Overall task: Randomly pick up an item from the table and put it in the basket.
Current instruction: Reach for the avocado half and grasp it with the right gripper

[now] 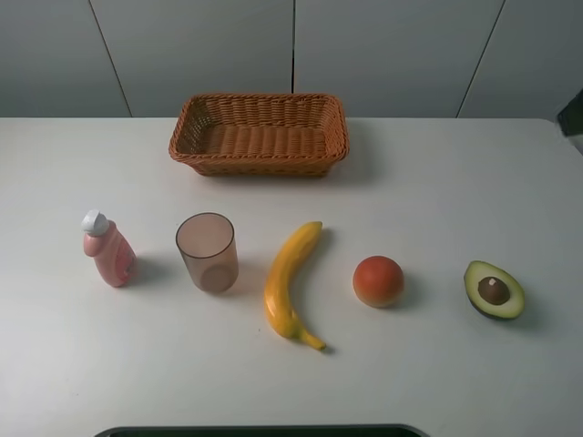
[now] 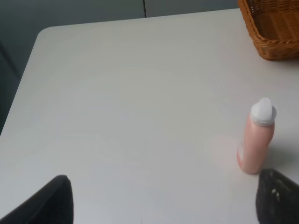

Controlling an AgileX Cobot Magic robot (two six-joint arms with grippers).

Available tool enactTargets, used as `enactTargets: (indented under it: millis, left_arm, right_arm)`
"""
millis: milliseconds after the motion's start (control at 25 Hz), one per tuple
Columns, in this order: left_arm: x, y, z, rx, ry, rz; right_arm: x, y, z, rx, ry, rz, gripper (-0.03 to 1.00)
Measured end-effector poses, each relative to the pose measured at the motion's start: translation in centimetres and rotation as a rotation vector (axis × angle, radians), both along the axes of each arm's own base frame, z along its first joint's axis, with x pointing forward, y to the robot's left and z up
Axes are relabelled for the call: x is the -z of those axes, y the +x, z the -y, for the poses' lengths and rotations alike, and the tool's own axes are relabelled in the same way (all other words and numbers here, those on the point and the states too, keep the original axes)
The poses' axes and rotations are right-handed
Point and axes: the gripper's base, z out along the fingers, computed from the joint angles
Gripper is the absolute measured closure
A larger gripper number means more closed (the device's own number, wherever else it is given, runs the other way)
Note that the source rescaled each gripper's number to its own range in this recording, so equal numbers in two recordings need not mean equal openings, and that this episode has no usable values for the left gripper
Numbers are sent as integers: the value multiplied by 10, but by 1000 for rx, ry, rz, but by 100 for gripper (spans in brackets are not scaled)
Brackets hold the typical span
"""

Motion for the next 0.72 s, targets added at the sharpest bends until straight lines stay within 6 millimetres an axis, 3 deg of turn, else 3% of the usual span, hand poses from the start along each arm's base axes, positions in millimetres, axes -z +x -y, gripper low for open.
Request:
enactTargets:
  millis: [120,280,520,720]
  left_arm:
    - [0,0,0,0,0,0]
    - [0,0,0,0,0,0]
    - [0,0,0,0,0,0]
    - [0,0,0,0,0,0]
  right_arm:
    - [27,23,-1,-21,8,-119,-3]
    - [72,38,1,-24,7,-251,-3]
    - [140,28,2,-21,-1,-346,-3]
    - [165,16,1,-31,-14,-354,-3]
